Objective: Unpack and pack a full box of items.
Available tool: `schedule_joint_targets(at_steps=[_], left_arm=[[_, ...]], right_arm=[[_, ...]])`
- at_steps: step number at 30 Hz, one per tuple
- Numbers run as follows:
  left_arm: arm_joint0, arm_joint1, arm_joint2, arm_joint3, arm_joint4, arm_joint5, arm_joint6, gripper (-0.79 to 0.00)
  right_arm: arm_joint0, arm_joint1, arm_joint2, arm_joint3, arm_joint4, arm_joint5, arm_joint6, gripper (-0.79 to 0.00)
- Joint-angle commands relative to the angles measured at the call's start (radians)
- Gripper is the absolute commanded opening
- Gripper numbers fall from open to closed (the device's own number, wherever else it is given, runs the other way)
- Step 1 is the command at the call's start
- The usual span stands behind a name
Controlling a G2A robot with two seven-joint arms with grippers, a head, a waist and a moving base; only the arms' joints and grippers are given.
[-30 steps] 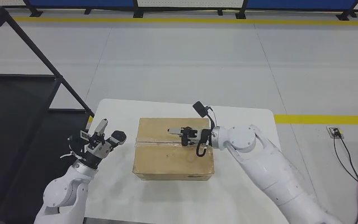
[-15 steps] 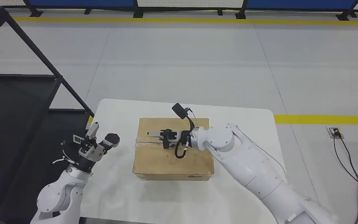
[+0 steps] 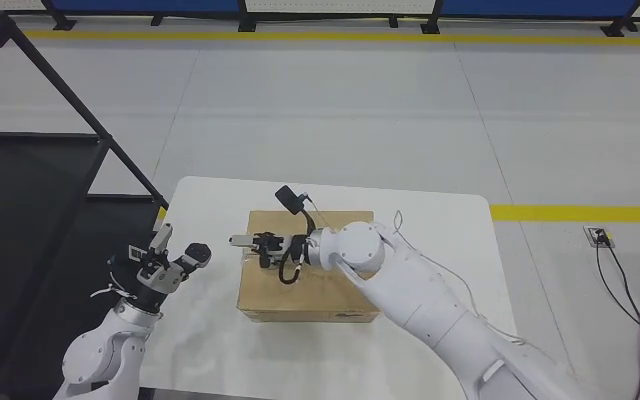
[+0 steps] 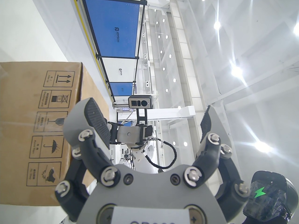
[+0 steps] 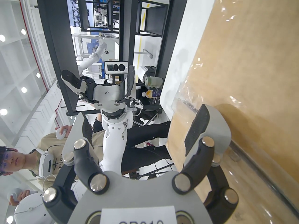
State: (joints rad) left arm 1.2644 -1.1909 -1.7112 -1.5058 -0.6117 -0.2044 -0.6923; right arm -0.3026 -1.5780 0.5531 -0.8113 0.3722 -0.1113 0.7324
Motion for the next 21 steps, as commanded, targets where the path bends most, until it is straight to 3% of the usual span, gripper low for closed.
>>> schedule_joint_targets(at_steps=[1,12,21], left_arm=[[-0.003,0.001,0.002,0.004,0.000,0.001,-0.003,0.000],[-0.022,0.005,0.018,0.022,0.000,0.012,-0.015,0.000],[-0.052,0.007,0.046,0.027,0.017,0.027,-0.015,0.000]], right_arm=[[0.008,-0.019,-0.007,0.027,0.014,-0.004,-0.006,0.000],[0.055,-0.104,-0.042,0.166,0.034,-0.043,0.092,0.000],[0.078,-0.104,-0.006,0.232,0.010,-0.097,0.196,0.000]])
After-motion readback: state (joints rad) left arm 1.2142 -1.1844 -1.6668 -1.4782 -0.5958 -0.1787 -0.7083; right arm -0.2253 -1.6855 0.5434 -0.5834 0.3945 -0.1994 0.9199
